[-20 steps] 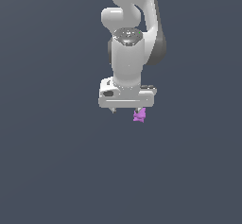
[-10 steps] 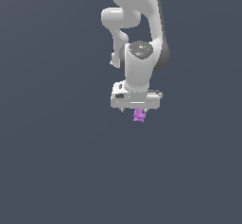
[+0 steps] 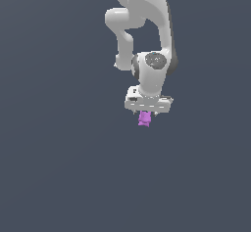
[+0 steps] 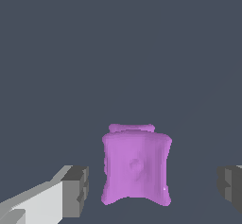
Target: Pick up the object and move it to a goal position.
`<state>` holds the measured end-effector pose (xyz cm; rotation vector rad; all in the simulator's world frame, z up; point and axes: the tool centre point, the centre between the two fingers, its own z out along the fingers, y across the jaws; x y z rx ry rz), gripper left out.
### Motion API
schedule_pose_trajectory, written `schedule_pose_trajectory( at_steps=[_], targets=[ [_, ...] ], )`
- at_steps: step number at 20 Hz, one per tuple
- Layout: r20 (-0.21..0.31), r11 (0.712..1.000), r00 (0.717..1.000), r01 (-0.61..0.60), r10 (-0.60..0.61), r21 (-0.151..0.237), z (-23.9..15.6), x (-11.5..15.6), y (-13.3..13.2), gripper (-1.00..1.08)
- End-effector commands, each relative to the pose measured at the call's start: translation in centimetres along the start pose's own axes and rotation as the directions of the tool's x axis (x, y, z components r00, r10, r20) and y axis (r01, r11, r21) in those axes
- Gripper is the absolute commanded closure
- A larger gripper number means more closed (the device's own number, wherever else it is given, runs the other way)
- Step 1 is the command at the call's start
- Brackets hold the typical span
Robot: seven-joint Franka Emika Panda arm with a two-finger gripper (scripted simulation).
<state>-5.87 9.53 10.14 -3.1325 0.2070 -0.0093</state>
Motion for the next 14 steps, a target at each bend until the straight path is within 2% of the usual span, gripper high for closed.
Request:
schedule_pose_trajectory(
  at_steps=[1,14],
  targets=[
    [0.003,1.0,1.0,-0.013,0.013,-0.002,0.6,-0.7,-0.4,-0.92],
    [0.006,1.0,1.0,-0.019,0.019,-0.003,2.6,-1.3,-0.6,-0.92]
  ],
)
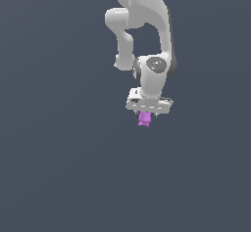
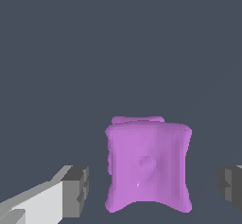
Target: Pick up the object and move it to a goal position.
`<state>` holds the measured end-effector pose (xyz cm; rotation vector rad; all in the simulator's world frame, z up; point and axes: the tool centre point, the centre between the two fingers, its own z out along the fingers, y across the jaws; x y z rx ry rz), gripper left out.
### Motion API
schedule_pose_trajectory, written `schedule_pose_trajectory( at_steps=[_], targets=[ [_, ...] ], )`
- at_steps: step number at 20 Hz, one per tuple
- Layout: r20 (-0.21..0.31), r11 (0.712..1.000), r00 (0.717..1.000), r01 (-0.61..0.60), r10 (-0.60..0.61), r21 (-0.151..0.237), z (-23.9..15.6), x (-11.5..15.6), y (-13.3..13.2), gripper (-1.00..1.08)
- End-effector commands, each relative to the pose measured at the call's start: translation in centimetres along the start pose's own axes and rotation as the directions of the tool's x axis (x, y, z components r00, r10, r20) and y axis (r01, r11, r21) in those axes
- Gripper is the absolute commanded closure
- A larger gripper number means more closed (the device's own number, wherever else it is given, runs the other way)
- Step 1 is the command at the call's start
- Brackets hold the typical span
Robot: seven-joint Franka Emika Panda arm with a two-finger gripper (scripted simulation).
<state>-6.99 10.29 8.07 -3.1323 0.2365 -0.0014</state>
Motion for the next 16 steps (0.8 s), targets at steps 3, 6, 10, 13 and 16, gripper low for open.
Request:
schedule_pose_trajectory(
  at_steps=[3,6,10,13,16],
  targets=[
    [0.001,1.0,1.0,-0.001,0.001,0.0,2.1,-0.2,0.0,-0.92],
    [0.001,1.0,1.0,-0.002,0.002,0.0,3.3,-0.2,0.0,-0.92],
    [0.001,1.0,1.0,-0.002,0.002,0.0,4.0,-0.1,0.0,-0.92],
    [0.001,1.0,1.0,-0.002,0.002,0.0,4.0,-0.1,0.0,1.08],
    [0.001,1.0,1.0,-0.002,0.002,0.0,4.0,-0.1,0.0,1.08]
  ],
)
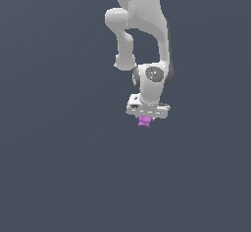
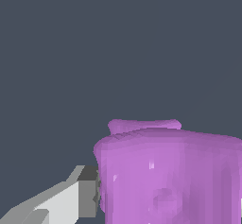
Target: Pick up the object and move it to a goal position.
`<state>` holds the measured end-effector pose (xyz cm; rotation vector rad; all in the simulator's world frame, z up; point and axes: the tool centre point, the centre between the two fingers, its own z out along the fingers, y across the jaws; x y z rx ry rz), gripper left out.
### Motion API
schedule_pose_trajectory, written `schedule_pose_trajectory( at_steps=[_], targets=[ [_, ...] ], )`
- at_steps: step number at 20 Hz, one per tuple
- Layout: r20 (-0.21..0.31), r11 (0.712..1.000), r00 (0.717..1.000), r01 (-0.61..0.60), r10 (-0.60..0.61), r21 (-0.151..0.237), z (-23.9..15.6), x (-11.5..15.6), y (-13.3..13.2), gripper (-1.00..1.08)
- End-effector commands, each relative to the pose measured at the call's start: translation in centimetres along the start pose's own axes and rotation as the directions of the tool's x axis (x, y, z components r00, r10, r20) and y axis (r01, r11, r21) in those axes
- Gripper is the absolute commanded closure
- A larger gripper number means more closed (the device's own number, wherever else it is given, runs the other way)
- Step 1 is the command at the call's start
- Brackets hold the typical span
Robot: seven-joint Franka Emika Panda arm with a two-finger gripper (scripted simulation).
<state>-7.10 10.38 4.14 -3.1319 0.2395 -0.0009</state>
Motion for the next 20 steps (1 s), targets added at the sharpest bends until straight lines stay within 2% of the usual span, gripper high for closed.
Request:
schedule_pose_trajectory(
  at_steps=[1,11,20],
  targets=[
    [0.001,1.0,1.0,0.0,0.0,-0.001,0.1,0.0,0.1,1.08],
    [0.001,1.0,1.0,0.0,0.0,-0.001,-0.2,0.7,0.7,1.08],
    [0.0,1.0,1.0,0.0,0.0,0.0,-2.0,4.9,4.9,1.08]
  ],
)
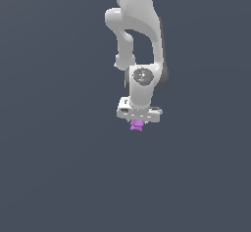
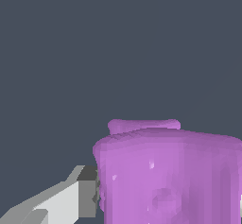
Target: Pick up the object and move it to a goal position.
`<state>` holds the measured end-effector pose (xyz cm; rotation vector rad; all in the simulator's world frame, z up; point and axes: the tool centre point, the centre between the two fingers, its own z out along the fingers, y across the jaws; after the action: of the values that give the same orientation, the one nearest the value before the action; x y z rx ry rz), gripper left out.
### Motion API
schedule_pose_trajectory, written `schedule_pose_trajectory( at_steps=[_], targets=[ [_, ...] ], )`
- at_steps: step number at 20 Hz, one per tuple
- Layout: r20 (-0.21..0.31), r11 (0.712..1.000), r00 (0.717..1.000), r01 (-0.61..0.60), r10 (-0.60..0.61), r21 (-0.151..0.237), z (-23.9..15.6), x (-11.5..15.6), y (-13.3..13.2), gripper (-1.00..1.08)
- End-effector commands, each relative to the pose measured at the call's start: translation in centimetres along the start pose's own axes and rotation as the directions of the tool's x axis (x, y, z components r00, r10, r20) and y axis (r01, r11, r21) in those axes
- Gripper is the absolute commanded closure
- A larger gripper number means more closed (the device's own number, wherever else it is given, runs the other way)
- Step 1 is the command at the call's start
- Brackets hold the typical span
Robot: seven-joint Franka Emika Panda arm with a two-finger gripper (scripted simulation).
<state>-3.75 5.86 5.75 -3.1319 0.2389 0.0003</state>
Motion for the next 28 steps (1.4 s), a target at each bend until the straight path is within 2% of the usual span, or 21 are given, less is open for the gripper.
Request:
schedule_pose_trajectory(
  at_steps=[1,14,28],
  targets=[
    [0.0,1.0,1.0,0.0,0.0,0.0,-0.6,1.5,1.5,1.08],
    [0.0,1.0,1.0,0.0,0.0,0.0,-4.2,10.4,10.0,1.08],
    [0.0,1.0,1.0,0.0,0.0,0.0,-6.7,17.2,16.1,1.08]
  ],
)
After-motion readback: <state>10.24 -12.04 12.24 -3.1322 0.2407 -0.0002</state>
